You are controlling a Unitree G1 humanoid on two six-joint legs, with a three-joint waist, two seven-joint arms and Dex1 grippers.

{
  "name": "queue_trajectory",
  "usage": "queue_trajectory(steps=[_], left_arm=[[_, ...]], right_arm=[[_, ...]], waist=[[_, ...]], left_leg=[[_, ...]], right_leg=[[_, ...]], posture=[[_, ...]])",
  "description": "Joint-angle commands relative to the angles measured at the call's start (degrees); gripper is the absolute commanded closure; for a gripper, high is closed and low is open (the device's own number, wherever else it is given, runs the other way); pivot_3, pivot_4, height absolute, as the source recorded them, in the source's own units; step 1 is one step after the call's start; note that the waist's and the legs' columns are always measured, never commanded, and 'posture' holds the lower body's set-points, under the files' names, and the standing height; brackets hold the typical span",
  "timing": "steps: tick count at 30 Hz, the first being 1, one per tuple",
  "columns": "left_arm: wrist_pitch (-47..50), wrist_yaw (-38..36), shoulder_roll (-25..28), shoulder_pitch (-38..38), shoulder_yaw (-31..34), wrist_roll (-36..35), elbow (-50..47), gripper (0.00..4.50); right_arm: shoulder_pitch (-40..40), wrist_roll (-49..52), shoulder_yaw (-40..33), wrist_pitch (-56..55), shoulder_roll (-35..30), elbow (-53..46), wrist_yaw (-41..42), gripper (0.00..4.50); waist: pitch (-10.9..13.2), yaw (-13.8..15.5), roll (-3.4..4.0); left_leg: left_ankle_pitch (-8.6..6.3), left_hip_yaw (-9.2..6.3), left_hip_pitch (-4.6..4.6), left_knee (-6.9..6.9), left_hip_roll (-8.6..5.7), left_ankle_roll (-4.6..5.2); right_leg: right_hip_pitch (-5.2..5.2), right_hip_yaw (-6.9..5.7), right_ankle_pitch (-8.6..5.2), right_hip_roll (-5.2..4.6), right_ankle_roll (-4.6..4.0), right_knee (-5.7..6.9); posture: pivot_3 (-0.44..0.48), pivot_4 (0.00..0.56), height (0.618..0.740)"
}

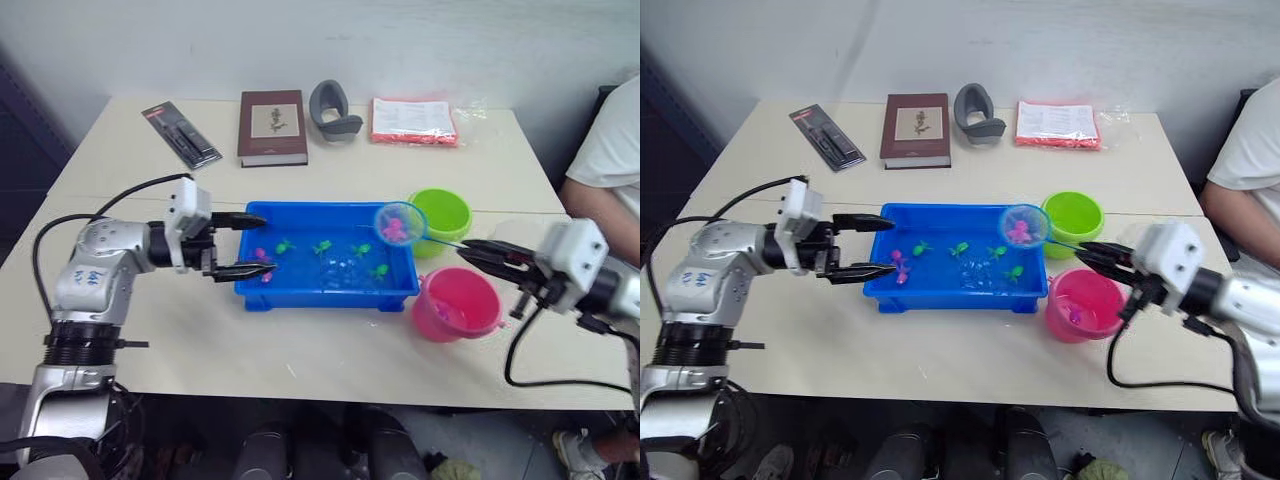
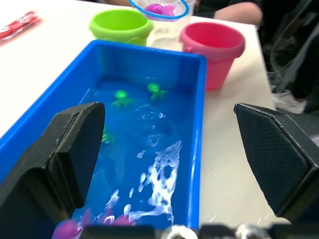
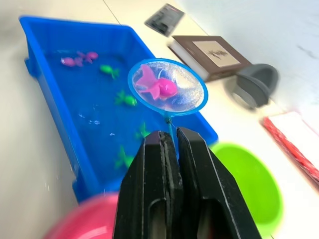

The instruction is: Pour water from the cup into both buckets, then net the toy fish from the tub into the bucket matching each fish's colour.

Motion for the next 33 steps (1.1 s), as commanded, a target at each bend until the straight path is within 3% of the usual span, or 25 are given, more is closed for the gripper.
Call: queue_trajectory(steps=[1, 7, 10, 18, 22, 24, 33], left_arm=[[-0.34, -0.57, -1.18, -2.14, -0.71, -0.73, -0.79, 0.04], [-0.77, -2.1, -3.3, -3.55, -2.97, -0.29, 0.34, 0.04], [-1.01, -2.46, -4.19, -3.45, -4.0, 0.09, 0.34, 0.04], [0.3, -2.71, -4.84, -1.13, -4.99, -0.63, -2.31, 0.04], [0.43, -2.05, -5.81, -0.51, -5.21, -0.6, -2.86, 0.04], [0.78, -1.55, -6.4, -0.4, -5.42, -0.65, -3.38, 0.04], [1.21, -0.64, -7.31, -0.52, -5.52, -0.13, -3.79, 0.04]], right_arm=[[5.48, 0.6, -7.84, -6.71, 1.54, 0.32, -0.62, 4.5], [14.92, -1.3, -14.24, -20.58, 4.68, 4.49, -0.69, 4.5], [19.99, -8.4, -15.27, -38.31, 5.4, 10.25, -0.07, 4.5], [21.64, -27.51, -17.72, -62.42, 8.01, 18.19, -15.8, 4.5], [21.21, -43.23, -19.8, -76.55, 8.7, 19.04, -23.71, 4.5], [19.99, -48.99, -21.19, -80.79, 9.24, 18.76, -27.76, 4.5], [20.29, -64.21, -21.62, -80.62, 9.89, 17.52, -43.39, 4.5]], waist=[[0.0, 0.03, 0.0], [0.0, -0.2, 0.0], [0.0, -0.11, 0.0], [-0.01, -0.49, 0.0], [-0.01, -0.45, 0.01], [-0.01, -0.34, 0.0], [-0.01, -0.46, 0.0]], left_leg=[[0.0, 0.01, 0.01, 0.01, 0.0, 0.0], [0.0, 0.27, 0.17, -0.04, 0.01, 0.01], [0.0, 0.34, 0.2, -0.04, 0.0, 0.01], [-0.03, 0.53, 0.32, -0.05, 0.02, -0.05], [-0.03, 0.56, 0.42, -0.05, 0.02, -0.09], [-0.04, 0.57, 0.41, -0.05, 0.01, -0.1], [-0.03, 0.6, 0.46, -0.06, 0.01, -0.13]], right_leg=[[0.01, 0.01, 0.0, 0.01, 0.0, 0.0], [0.01, 0.27, 0.02, 0.06, 0.04, -0.13], [0.01, 0.35, 0.02, 0.06, 0.04, -0.12], [0.01, 0.63, 0.03, 0.08, 0.07, -0.05], [0.01, 0.69, 0.02, 0.08, 0.06, -0.02], [0.01, 0.7, 0.02, 0.09, 0.07, -0.03], [0.01, 0.79, 0.0, 0.1, 0.03, 0.02]], posture=[[0.0, 0.15, 0.74], [0.0, 0.15, 0.74], [0.0, 0.15, 0.74], [0.0, 0.15, 0.74], [0.0, 0.15, 0.74], [0.0, 0.15, 0.74], [0.0, 0.15, 0.74]])
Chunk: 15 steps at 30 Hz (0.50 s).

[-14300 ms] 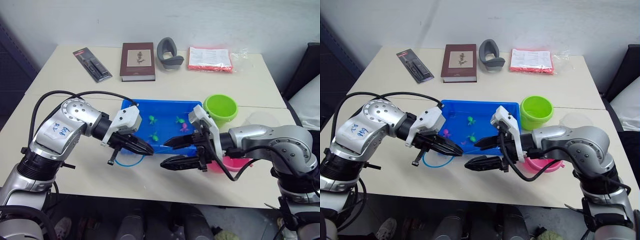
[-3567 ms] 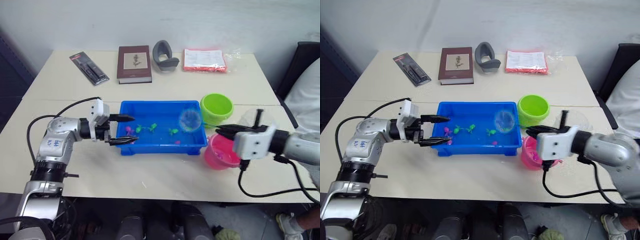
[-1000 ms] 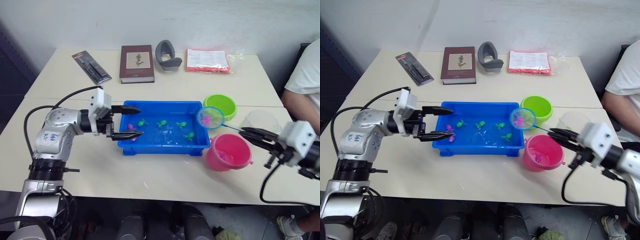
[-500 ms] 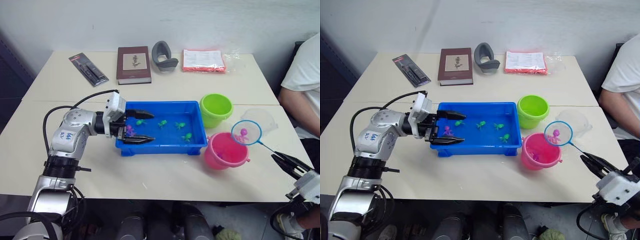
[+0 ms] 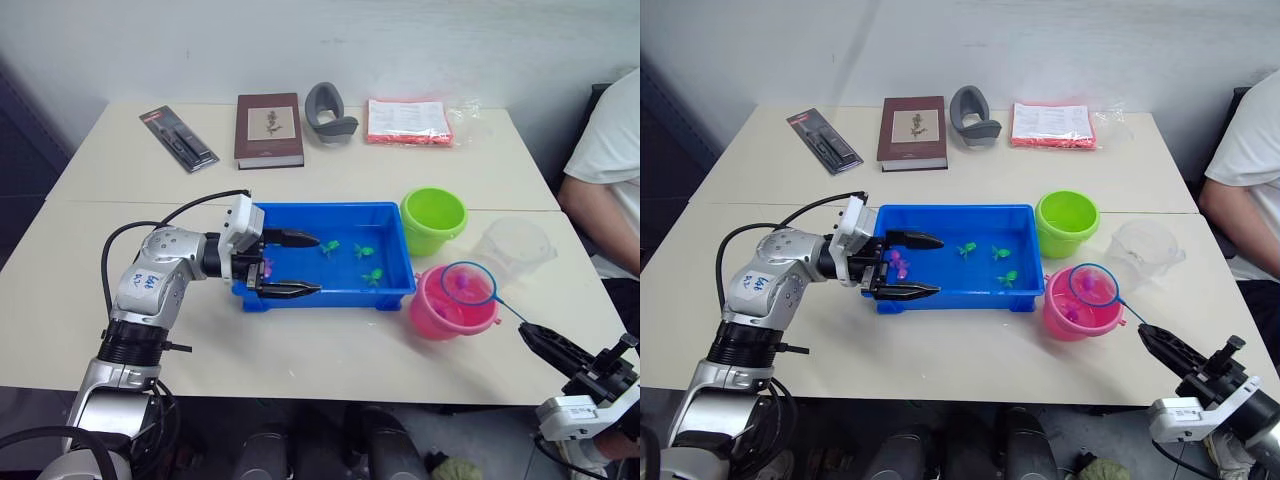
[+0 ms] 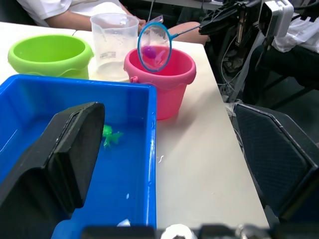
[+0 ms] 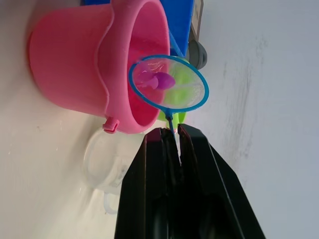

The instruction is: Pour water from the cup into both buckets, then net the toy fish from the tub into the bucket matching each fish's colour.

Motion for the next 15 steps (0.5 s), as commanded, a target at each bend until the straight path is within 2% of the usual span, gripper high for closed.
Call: queue_trajectory(steps=[1, 7, 11, 15], left_arm=[[-0.25, -0.03, 0.3, -0.43, 0.1, -0.3, -1.1, 0.04], [-1.19, 0.01, 0.22, 0.03, 0.12, 0.08, -0.66, 0.04], [-1.49, -0.02, 0.02, 0.38, -0.12, 0.21, -0.57, 0.04], [-1.76, 0.14, -0.08, 0.41, 0.1, 0.19, -0.11, 0.04]], right_arm=[[0.79, -2.24, -0.83, 1.07, -1.26, -1.53, -4.99, 4.5], [3.14, -5.61, 0.77, 5.58, -2.64, -2.93, -10.41, 4.5], [7.11, -3.35, 4.99, 4.91, -3.74, -6.12, -10.8, 4.5], [7.36, -5.74, 1.67, 11.63, -3.59, -6.98, -14.05, 4.5]], waist=[[0.0, -0.13, 0.0], [0.0, -0.46, 0.0], [0.0, -0.75, 0.0], [0.0, -1.02, 0.0]], left_leg=[[0.0, 0.01, 0.01, 0.0, 0.0, 0.0], [0.0, 0.0, 0.02, 0.0, 0.01, 0.0], [0.0, 0.0, 0.03, -0.02, 0.01, 0.0], [0.0, 0.0, 0.04, -0.01, 0.01, 0.01]], right_leg=[[0.0, 0.01, 0.0, 0.0, 0.0, 0.0], [0.0, 0.02, -0.01, 0.01, -0.01, 0.01], [0.01, 0.02, -0.03, 0.02, -0.02, 0.02], [0.04, 0.05, -0.03, 0.02, -0.01, 0.02]], posture=[[0.0, 0.15, 0.74], [0.0, 0.15, 0.74], [0.0, 0.15, 0.74], [0.0, 0.15, 0.74]])
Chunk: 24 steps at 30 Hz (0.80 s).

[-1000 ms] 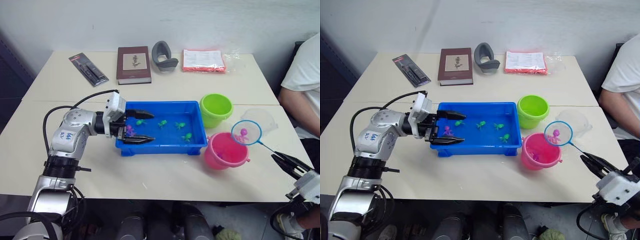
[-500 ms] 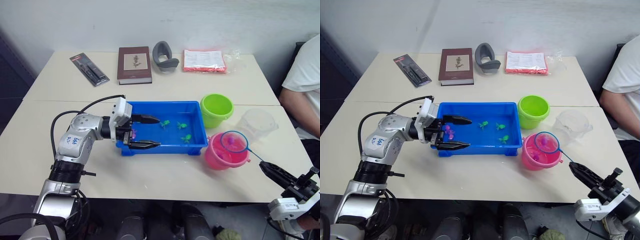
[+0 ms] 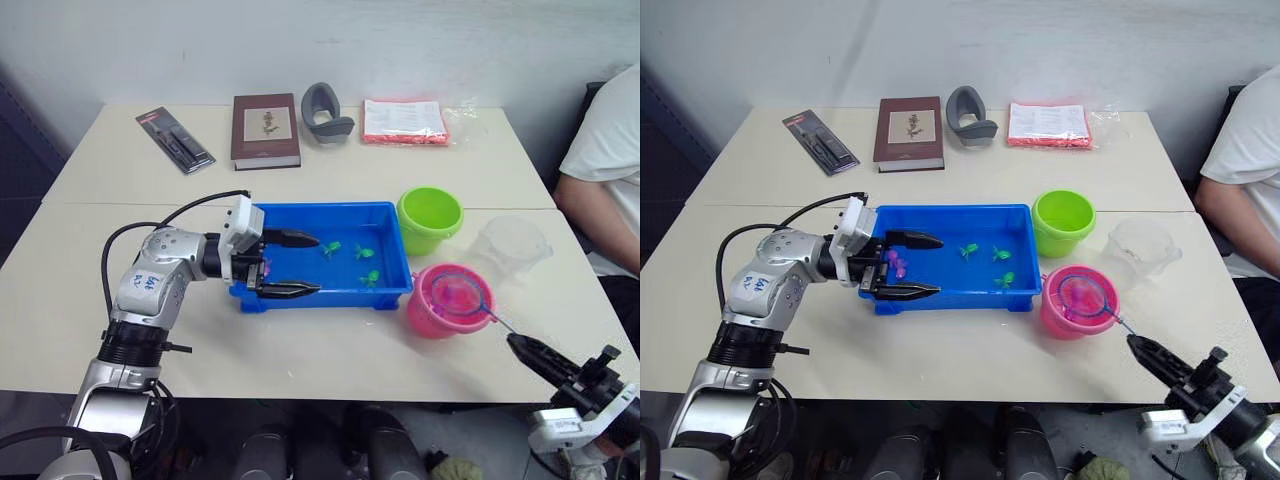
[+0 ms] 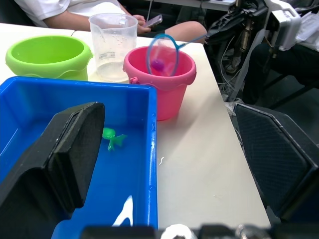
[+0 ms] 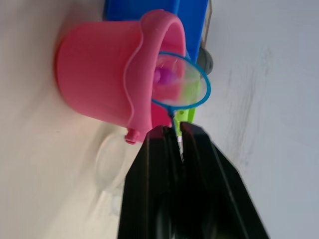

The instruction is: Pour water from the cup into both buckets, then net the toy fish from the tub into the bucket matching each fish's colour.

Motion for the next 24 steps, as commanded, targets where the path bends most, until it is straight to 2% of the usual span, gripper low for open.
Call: queue_trajectory(steps=[1, 5, 18, 20, 24], left_arm=[[-0.89, 0.01, -0.02, 0.13, 0.02, 0.02, -0.28, 0.04], [-1.45, -0.37, -0.16, -0.01, -0.17, 0.26, 0.29, 0.04], [-4.82, -0.59, 2.48, 0.48, 2.06, 1.04, 4.04, 0.04], [-5.45, -0.31, 3.52, 0.92, 2.82, 1.14, 4.78, 0.04], [-6.98, -0.37, 7.59, 2.38, 7.48, 0.72, 9.84, 0.04]], right_arm=[[0.64, 0.21, -1.51, 3.25, -1.2, -1.56, -2.46, 4.5], [2.04, 0.42, 0.85, 3.65, -2.71, -2.75, -3.42, 4.5], [7.02, 6.31, -1.0, 6.57, -3.83, -6.74, -4.07, 4.5], [7.97, 11.17, 0.39, 7.49, -5.15, -6.94, -1.85, 4.5], [5.62, 37.79, 9.78, 22.08, -10.88, -13.96, 8.63, 4.5]], waist=[[0.0, -0.05, 0.0], [0.0, -0.18, 0.0], [0.0, -0.23, 0.0], [0.0, -0.22, 0.0], [0.0, -0.92, -0.01]], left_leg=[[0.0, 0.0, 0.0, 0.0, 0.0, 0.0], [0.0, 0.0, 0.07, -0.11, 0.01, -0.02], [0.02, 0.02, 0.13, -0.24, 0.01, -0.06], [0.02, 0.03, 0.14, -0.24, 0.01, -0.05], [0.02, 0.08, 0.25, -0.29, 0.04, -0.03]], right_leg=[[0.0, 0.01, 0.0, 0.0, 0.01, -0.01], [0.0, 0.01, -0.02, 0.03, -0.02, 0.0], [0.0, 0.04, -0.04, 0.04, -0.02, -0.02], [0.0, 0.04, -0.04, 0.03, -0.02, -0.03], [0.02, 0.1, -0.04, 0.04, -0.04, -0.01]], posture=[[0.0, 0.15, 0.74], [0.0, 0.15, 0.74], [0.0, 0.15, 0.74], [0.0, 0.15, 0.74], [0.0, 0.15, 0.74]])
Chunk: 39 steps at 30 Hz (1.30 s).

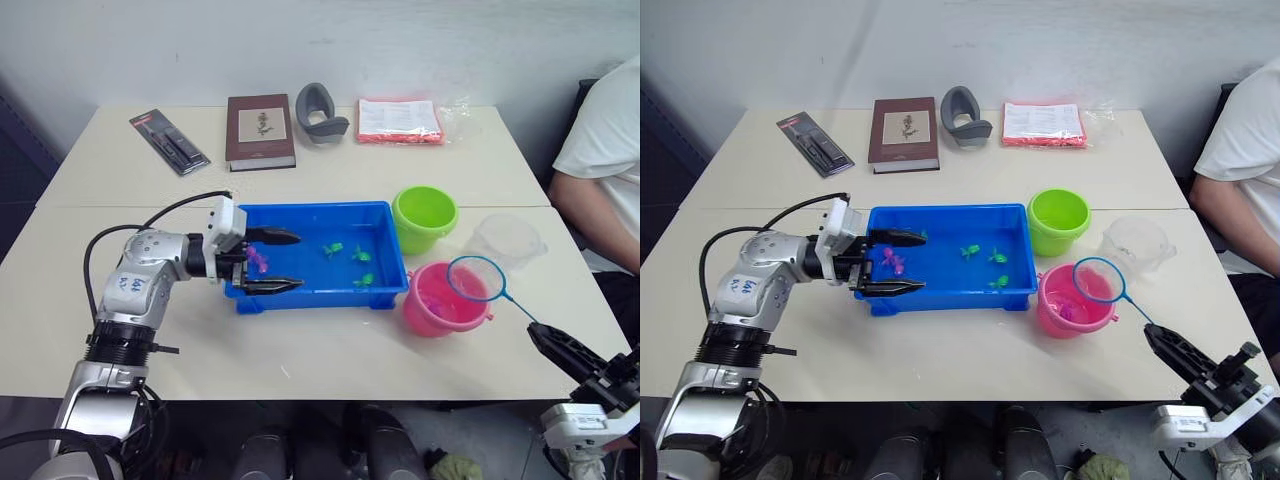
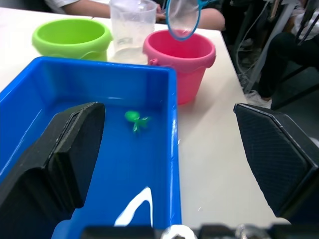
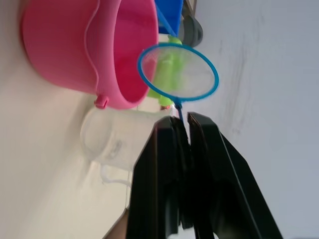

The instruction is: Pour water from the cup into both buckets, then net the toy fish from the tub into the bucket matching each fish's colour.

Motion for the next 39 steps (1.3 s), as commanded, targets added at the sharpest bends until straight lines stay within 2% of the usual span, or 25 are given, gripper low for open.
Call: queue_trajectory(steps=[1, 5, 7, 10, 13, 15, 18, 24, 30, 39], left_arm=[[-2.77, -0.52, 3.24, 0.81, 4.31, 0.08, 4.51, 0.04], [-5.07, -1.37, 7.02, 0.33, 6.03, 0.99, 9.09, 0.04], [-4.5, 0.09, 9.02, 0.69, 7.74, 0.76, 7.64, 0.04], [-3.37, 1.22, 10.96, 2.29, 9.78, -0.02, 5.43, 0.04], [-2.71, 1.37, 13.54, 6.11, 11.17, 0.22, 2.2, 0.04], [-2.34, 3.81, 12.82, 6.55, 12.28, -0.1, 1.3, 0.04], [-0.4, 4.7, 13.02, 8.41, 12.55, -0.59, -1.74, 0.04], [2.36, 6.17, 16.04, 14.14, 15.86, -0.95, -5.1, 0.04], [4.44, 7.02, 16.58, 15.76, 16.04, -1.43, -8.62, 0.04], [6.41, 7.39, 19.14, 16.99, 19.16, -2.07, -8.04, 0.04]], right_arm=[[-3.0, 18.6, 5.7, 11.59, -3.2, -8.36, 7.02, 4.5], [-10.53, 39.66, 18.24, 28.19, -10.75, -17.51, 18.17, 4.5], [-17.82, 49.17, 23.52, 40.75, -11.63, -19.2, 19.2, 4.5], [-26.03, 55.26, 29.14, 50.43, -10.94, -20.24, 22.39, 4.5], [-40.64, 56.77, 38.04, 64.67, -6.92, -18.16, 20.88, 4.5], [-47.6, 58.36, 41.55, 72.52, -3.75, -15.66, 20.43, 4.5], [-55.97, 52.76, 49.52, 80.23, -3.14, -11.17, 24.68, 4.5], [-69.27, 43.91, 58.16, 82.64, 3.41, -1.74, 29.01, 4.5], [-76.03, 34.99, 64.27, 82.19, 8.96, 5.56, 31.3, 4.5], [-83.58, 23.93, 69.07, 81.48, 12.29, 11.53, 35.63, 4.5]], waist=[[0.0, -0.49, -0.01], [0.02, -0.39, -0.04], [0.06, 0.18, -0.19], [0.1, 0.56, -0.3], [0.1, 0.51, -0.3], [0.08, 0.45, -0.33], [0.08, 0.65, -0.35], [0.09, -0.13, -0.32], [0.08, 0.08, -0.34], [0.07, -0.41, -0.34]], left_leg=[[0.0, 0.0, 0.05, -0.04, 0.03, 0.0], [-0.03, -0.05, 0.11, -0.06, 0.07, 0.05], [-0.06, -0.09, 0.07, -0.06, 0.09, 0.11], [-0.06, -0.1, 0.01, -0.04, 0.09, 0.1], [-0.14, -0.07, -0.04, -0.04, 0.08, 0.14], [-0.16, -0.06, -0.1, 0.01, 0.05, 0.19], [-0.18, -0.16, -0.25, 0.07, 0.06, 0.2], [-0.23, -0.04, -0.84, 0.33, 0.05, 0.28], [-0.23, -0.08, -0.88, 0.33, 0.05, 0.27], [-0.24, -0.04, -0.92, 0.33, 0.04, 0.26]], right_leg=[[0.02, 0.0, -0.02, 0.01, -0.03, 0.02], [0.03, -0.07, -0.05, 0.03, -0.08, 0.07], [0.02, -0.12, -0.05, 0.03, -0.09, 0.03], [0.0, -0.15, -0.04, -0.04, -0.11, 0.0], [-0.04, -0.19, -0.04, -0.09, -0.11, -0.06], [-0.07, -0.2, -0.04, -0.14, -0.11, -0.06], [-0.13, -0.33, -0.04, -0.18, -0.11, -0.07], [-0.64, -0.37, 0.01, -0.18, -0.05, 0.14], [-0.66, -0.44, 0.01, -0.17, -0.05, 0.13], [-0.78, -0.4, 0.01, -0.17, -0.05, 0.17]], posture=[[0.0, 0.15, 0.74], [0.0, 0.15, 0.74], [0.0, 0.15, 0.74], [0.0, 0.15, 0.74], [0.0, 0.15, 0.74], [0.0, 0.15, 0.74], [0.0, 0.15, 0.74], [0.0, 0.15, 0.74], [0.0, 0.15, 0.74], [0.0, 0.15, 0.74]])
